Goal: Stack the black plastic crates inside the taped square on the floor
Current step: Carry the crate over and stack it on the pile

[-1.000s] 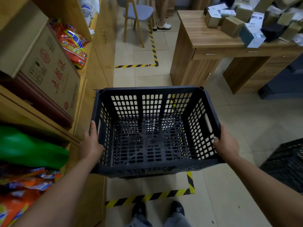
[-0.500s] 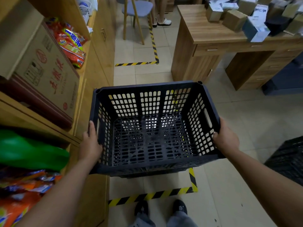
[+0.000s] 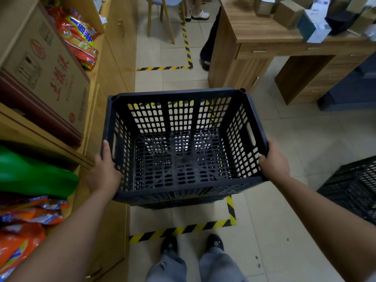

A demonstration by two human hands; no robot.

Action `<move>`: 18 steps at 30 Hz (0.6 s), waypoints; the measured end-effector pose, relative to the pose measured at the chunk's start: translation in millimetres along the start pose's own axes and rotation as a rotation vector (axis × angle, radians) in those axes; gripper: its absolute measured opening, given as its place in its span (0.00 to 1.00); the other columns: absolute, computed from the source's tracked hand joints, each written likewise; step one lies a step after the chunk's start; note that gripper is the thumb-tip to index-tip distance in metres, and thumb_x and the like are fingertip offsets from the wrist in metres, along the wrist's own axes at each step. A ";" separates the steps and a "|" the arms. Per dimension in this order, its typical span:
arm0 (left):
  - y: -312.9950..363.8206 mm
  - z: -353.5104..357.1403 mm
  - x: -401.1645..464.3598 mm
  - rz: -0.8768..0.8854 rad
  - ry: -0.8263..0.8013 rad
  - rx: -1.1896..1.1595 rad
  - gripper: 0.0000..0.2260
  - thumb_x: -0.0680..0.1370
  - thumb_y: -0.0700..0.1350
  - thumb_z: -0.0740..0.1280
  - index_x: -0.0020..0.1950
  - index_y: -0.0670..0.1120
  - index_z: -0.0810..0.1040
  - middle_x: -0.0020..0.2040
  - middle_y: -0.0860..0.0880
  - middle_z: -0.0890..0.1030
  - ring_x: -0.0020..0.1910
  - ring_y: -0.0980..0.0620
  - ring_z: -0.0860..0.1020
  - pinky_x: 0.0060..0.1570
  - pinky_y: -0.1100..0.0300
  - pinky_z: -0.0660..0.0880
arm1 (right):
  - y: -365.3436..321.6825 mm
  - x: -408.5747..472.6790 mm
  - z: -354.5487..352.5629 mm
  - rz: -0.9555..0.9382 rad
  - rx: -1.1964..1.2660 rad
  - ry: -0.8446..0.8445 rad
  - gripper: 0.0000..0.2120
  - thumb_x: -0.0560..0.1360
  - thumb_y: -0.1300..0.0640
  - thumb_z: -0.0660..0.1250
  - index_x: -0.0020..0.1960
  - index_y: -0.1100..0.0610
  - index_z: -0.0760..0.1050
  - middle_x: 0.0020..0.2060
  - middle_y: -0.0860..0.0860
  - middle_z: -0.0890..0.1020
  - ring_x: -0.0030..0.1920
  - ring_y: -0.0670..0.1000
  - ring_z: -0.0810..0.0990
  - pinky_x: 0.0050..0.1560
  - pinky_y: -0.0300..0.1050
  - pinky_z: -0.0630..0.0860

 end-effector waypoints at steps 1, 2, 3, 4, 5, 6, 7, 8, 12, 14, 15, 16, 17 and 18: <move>-0.5 0.0 1.5 -0.004 0.003 -0.004 0.38 0.78 0.38 0.66 0.80 0.52 0.46 0.69 0.39 0.66 0.49 0.37 0.77 0.38 0.50 0.69 | -1.6 0.2 -0.6 -0.012 -0.001 0.000 0.22 0.74 0.62 0.58 0.67 0.55 0.63 0.52 0.62 0.80 0.50 0.66 0.79 0.49 0.55 0.75; -1.1 0.3 2.6 -0.005 0.006 -0.009 0.38 0.78 0.38 0.66 0.80 0.53 0.46 0.69 0.39 0.66 0.49 0.37 0.77 0.38 0.50 0.69 | -2.6 0.8 -1.4 -0.020 -0.004 0.004 0.22 0.74 0.62 0.58 0.67 0.55 0.63 0.52 0.62 0.80 0.51 0.66 0.78 0.50 0.55 0.75; -1.6 0.6 3.2 -0.003 0.008 -0.018 0.38 0.78 0.37 0.66 0.80 0.53 0.47 0.69 0.39 0.66 0.49 0.37 0.77 0.38 0.49 0.69 | -3.3 1.2 -2.5 -0.022 -0.008 0.009 0.22 0.74 0.62 0.58 0.67 0.54 0.64 0.53 0.61 0.81 0.51 0.65 0.79 0.50 0.55 0.74; -2.5 1.4 3.7 -0.001 0.008 -0.027 0.38 0.78 0.37 0.66 0.80 0.53 0.47 0.69 0.39 0.67 0.49 0.37 0.77 0.39 0.49 0.69 | -3.8 1.8 -3.3 -0.023 -0.009 0.017 0.22 0.74 0.61 0.58 0.67 0.54 0.64 0.52 0.61 0.81 0.51 0.65 0.79 0.50 0.55 0.74; -3.6 2.0 4.0 -0.001 0.010 -0.040 0.38 0.78 0.37 0.66 0.80 0.54 0.47 0.68 0.39 0.67 0.49 0.37 0.77 0.39 0.49 0.69 | -4.1 2.0 -3.3 -0.025 -0.010 0.022 0.21 0.74 0.62 0.58 0.67 0.54 0.64 0.52 0.61 0.81 0.51 0.65 0.79 0.50 0.54 0.74; -4.7 2.5 4.2 -0.002 0.010 -0.050 0.38 0.78 0.37 0.65 0.80 0.54 0.48 0.68 0.39 0.67 0.48 0.38 0.76 0.39 0.49 0.69 | -4.2 2.1 -2.8 -0.026 -0.012 0.024 0.21 0.74 0.62 0.58 0.66 0.54 0.65 0.52 0.61 0.81 0.51 0.65 0.79 0.50 0.54 0.74; -4.7 2.6 4.3 -0.003 0.008 -0.058 0.38 0.78 0.37 0.65 0.80 0.54 0.48 0.68 0.40 0.67 0.47 0.38 0.76 0.38 0.49 0.69 | -3.8 2.0 -2.8 -0.025 -0.014 0.025 0.21 0.73 0.62 0.58 0.66 0.55 0.65 0.53 0.62 0.81 0.51 0.65 0.79 0.50 0.54 0.74; -4.7 2.6 4.6 -0.003 0.007 -0.064 0.37 0.78 0.36 0.65 0.80 0.54 0.48 0.68 0.40 0.67 0.46 0.39 0.76 0.38 0.49 0.70 | -3.2 2.5 -3.0 -0.023 -0.012 0.028 0.21 0.73 0.62 0.58 0.67 0.55 0.65 0.53 0.62 0.81 0.52 0.65 0.78 0.51 0.54 0.74; -7.0 -0.2 6.7 0.002 0.017 -0.101 0.37 0.78 0.36 0.65 0.79 0.55 0.49 0.68 0.41 0.67 0.48 0.37 0.77 0.43 0.46 0.74 | -4.8 3.6 -3.6 -0.019 0.014 0.034 0.23 0.73 0.62 0.58 0.68 0.54 0.66 0.56 0.61 0.80 0.55 0.65 0.78 0.53 0.54 0.73; -6.1 0.4 7.9 0.007 0.021 -0.096 0.37 0.77 0.35 0.65 0.79 0.55 0.49 0.68 0.41 0.67 0.47 0.37 0.77 0.45 0.43 0.77 | -4.1 3.3 -3.5 -0.021 0.013 0.040 0.23 0.73 0.62 0.59 0.68 0.54 0.66 0.57 0.61 0.80 0.55 0.65 0.77 0.53 0.54 0.73; -5.3 0.6 8.2 0.007 0.021 -0.087 0.38 0.77 0.36 0.65 0.79 0.55 0.49 0.68 0.41 0.66 0.46 0.38 0.77 0.45 0.42 0.78 | -3.3 2.7 -3.1 -0.019 0.011 0.041 0.23 0.73 0.62 0.59 0.68 0.54 0.66 0.57 0.61 0.80 0.56 0.65 0.77 0.53 0.54 0.73; -4.4 0.6 8.6 0.006 0.019 -0.071 0.39 0.77 0.36 0.66 0.79 0.55 0.48 0.69 0.40 0.66 0.45 0.38 0.77 0.45 0.42 0.78 | -3.3 2.0 -2.7 -0.018 0.010 0.041 0.23 0.73 0.62 0.59 0.68 0.54 0.66 0.57 0.61 0.80 0.56 0.65 0.77 0.53 0.54 0.73; -3.7 1.1 8.3 0.007 0.015 -0.056 0.39 0.77 0.36 0.66 0.79 0.55 0.48 0.69 0.40 0.65 0.45 0.38 0.77 0.44 0.43 0.78 | -3.4 1.0 -2.9 -0.016 0.011 0.039 0.23 0.74 0.62 0.59 0.69 0.54 0.66 0.57 0.60 0.80 0.56 0.65 0.77 0.53 0.54 0.73; -3.8 1.5 8.4 0.010 0.011 -0.044 0.39 0.77 0.36 0.67 0.79 0.55 0.47 0.70 0.40 0.65 0.46 0.37 0.77 0.44 0.44 0.77 | -4.2 0.8 -3.2 -0.016 0.013 0.039 0.23 0.74 0.62 0.59 0.68 0.54 0.66 0.57 0.60 0.80 0.56 0.65 0.78 0.53 0.54 0.73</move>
Point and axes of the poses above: each hand's wrist, its own x-axis towards the middle knuckle, its own z-axis out of the palm, y = z × x, the point moved 8 cm from there along x, towards the middle knuckle
